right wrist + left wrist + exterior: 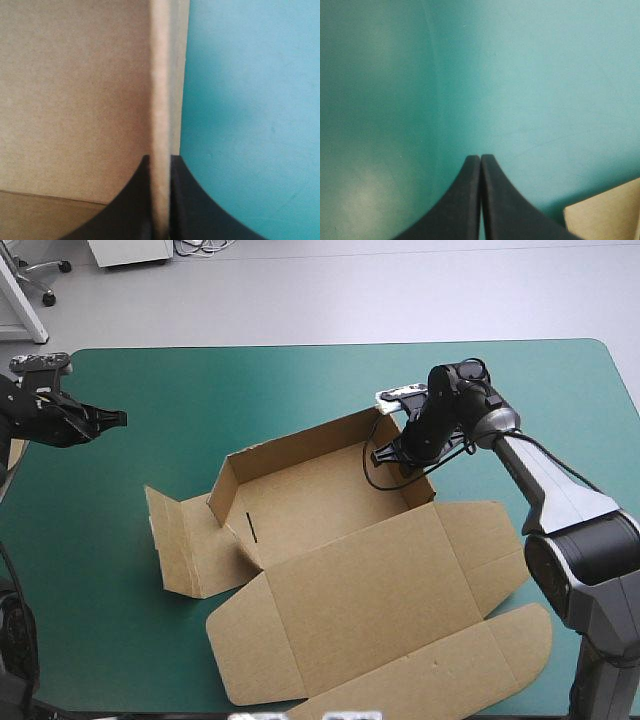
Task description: Fold the box
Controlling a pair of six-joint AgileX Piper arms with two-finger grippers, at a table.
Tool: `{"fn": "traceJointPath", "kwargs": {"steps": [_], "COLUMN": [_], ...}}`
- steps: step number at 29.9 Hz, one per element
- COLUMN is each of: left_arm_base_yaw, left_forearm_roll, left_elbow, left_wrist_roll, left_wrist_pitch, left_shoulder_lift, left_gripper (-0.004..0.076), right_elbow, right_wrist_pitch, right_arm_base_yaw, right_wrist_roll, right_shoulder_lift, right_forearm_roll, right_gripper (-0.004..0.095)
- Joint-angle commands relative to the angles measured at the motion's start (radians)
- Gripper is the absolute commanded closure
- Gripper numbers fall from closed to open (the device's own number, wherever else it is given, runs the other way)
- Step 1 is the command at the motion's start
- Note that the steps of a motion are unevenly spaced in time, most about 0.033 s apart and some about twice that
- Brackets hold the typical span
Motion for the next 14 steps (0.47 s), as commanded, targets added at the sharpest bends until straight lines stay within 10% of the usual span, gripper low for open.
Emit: {"fn": "traceJointPath", "kwargs": {"steps": [1,14], "left_arm_base_yaw": [-0.001,-0.001], "left_forearm_roll": [-0.027,-0.086], "left_elbow": [-0.026,0.041], "left_wrist_roll": [0.005,0.021], "left_wrist_pitch": [-0.037,-0.057], "left_shoulder_lift": [-0.042,-0.039], "left_gripper": [0.0738,0.0738], "right_elbow": [-0.046,-0.088], "right_wrist_pitch": [0.016,0.016], "right_arm_base_yaw": [-0.062,-0.398], "right_wrist_roll": [0.003,-0.067], "right_shoulder_lift": [-0.109,-0.369], "right_forearm_roll": [0.018,0.356], "right_gripper": [0.0922,0.0922]}}
